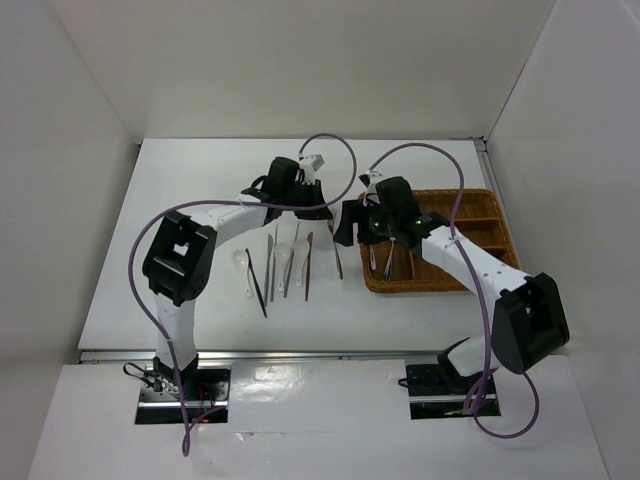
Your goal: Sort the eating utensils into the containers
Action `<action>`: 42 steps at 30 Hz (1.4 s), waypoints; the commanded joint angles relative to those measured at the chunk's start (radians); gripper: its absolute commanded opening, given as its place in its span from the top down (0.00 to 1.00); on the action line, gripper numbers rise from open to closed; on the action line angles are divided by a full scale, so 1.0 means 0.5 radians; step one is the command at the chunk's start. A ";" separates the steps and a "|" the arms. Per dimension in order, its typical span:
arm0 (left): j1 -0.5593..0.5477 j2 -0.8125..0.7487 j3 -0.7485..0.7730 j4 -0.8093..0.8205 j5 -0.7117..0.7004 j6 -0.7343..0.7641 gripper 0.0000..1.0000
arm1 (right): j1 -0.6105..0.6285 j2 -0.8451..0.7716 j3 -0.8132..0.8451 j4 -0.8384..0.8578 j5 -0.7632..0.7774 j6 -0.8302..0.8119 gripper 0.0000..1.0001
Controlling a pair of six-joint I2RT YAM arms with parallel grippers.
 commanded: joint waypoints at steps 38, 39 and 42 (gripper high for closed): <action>-0.146 -0.676 0.090 -0.469 -0.557 -0.044 0.37 | -0.327 -0.127 -0.151 -0.096 0.577 -0.004 1.00; -0.091 -0.676 0.047 -0.470 -0.557 -0.044 0.37 | -0.327 -0.105 -0.151 -0.096 0.619 -0.078 1.00; -0.011 -0.750 -0.023 -0.488 -0.533 -0.044 0.37 | -0.327 -0.026 -0.123 -0.078 0.638 -0.106 1.00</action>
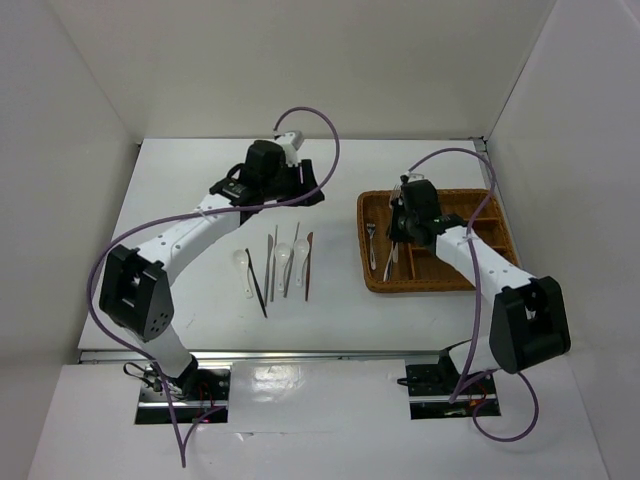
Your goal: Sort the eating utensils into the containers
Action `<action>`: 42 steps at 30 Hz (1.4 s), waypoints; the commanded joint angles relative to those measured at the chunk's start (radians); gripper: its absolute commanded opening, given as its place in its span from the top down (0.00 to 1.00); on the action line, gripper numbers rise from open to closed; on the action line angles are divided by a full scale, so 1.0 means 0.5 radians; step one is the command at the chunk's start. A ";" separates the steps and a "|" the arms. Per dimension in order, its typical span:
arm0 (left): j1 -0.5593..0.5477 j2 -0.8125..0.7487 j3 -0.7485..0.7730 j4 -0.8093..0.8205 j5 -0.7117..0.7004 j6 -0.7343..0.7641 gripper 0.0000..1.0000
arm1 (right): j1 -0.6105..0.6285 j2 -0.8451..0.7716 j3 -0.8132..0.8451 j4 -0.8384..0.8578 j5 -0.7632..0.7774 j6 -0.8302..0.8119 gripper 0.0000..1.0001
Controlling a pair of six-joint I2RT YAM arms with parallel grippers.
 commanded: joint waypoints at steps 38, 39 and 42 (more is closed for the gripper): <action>0.662 -0.720 -1.101 -0.061 -0.133 0.055 0.42 | 0.282 0.096 0.254 0.037 -0.240 -0.048 0.12; 0.747 -0.720 -1.132 -0.060 -0.111 0.055 0.42 | 0.282 0.115 0.254 0.055 -0.261 -0.048 0.12; 0.861 -0.742 -1.208 -0.021 -0.044 0.055 0.42 | 0.282 0.133 0.276 0.055 -0.261 -0.048 0.12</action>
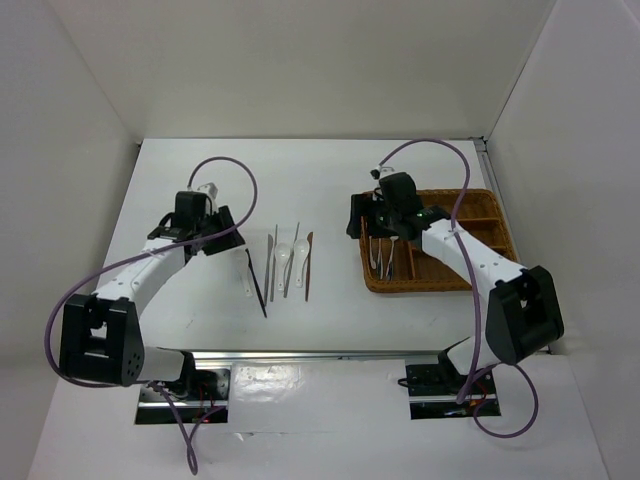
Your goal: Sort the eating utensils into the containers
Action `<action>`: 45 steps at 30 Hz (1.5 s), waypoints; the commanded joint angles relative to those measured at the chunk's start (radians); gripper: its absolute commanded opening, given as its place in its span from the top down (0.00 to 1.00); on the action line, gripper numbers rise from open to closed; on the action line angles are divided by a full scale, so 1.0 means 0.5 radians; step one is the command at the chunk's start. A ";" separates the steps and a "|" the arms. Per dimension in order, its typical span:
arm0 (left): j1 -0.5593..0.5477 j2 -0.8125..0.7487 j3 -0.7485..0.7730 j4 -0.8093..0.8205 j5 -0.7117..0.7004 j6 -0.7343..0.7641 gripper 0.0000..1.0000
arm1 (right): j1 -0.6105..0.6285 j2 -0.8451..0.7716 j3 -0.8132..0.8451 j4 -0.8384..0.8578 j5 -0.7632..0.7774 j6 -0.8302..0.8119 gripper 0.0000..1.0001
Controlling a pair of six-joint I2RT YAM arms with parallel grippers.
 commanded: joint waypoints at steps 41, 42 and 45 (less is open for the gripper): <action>0.185 0.524 -0.048 0.393 0.127 -0.051 0.88 | 0.036 0.300 0.314 0.057 -0.149 -0.009 0.11; 0.185 0.435 -0.030 0.369 0.127 -0.051 0.89 | 0.036 0.300 0.314 0.079 -0.192 0.009 0.11; 0.185 0.284 0.041 0.311 0.151 0.001 0.89 | 0.036 0.281 0.335 0.122 -0.363 0.010 0.11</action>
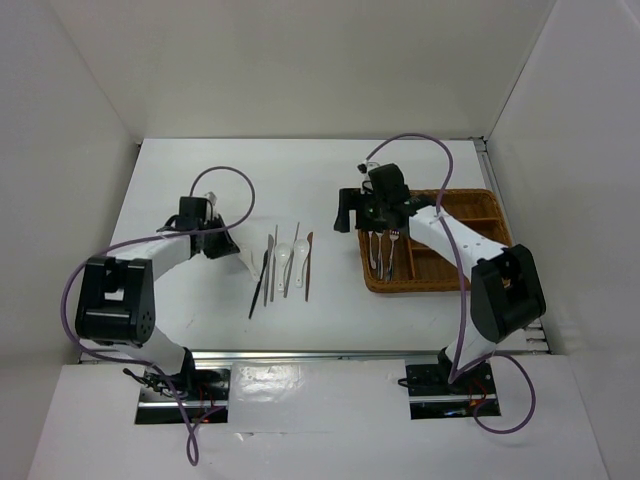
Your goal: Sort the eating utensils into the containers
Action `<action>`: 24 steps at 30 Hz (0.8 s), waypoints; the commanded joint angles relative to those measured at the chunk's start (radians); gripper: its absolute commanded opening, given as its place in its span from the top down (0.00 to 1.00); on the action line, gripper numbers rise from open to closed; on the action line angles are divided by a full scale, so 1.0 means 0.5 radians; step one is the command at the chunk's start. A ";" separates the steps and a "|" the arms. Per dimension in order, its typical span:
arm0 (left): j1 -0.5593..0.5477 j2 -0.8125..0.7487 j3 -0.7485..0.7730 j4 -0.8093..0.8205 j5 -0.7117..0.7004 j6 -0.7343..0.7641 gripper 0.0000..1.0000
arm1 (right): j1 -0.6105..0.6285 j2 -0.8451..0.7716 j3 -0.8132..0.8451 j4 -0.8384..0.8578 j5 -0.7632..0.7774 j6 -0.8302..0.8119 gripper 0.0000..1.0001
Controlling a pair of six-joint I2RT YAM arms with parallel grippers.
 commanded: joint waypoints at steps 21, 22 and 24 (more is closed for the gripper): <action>-0.728 -0.306 0.606 0.049 0.047 -0.258 0.88 | 0.192 -0.346 -0.187 0.654 -0.694 0.096 0.01; -0.747 -0.306 0.624 0.067 0.047 -0.276 0.88 | 0.192 -0.380 -0.242 0.654 -0.667 0.096 0.01; -0.811 -0.281 0.682 0.068 0.047 -0.276 0.88 | 0.211 -0.432 -0.319 0.684 -0.666 0.154 0.02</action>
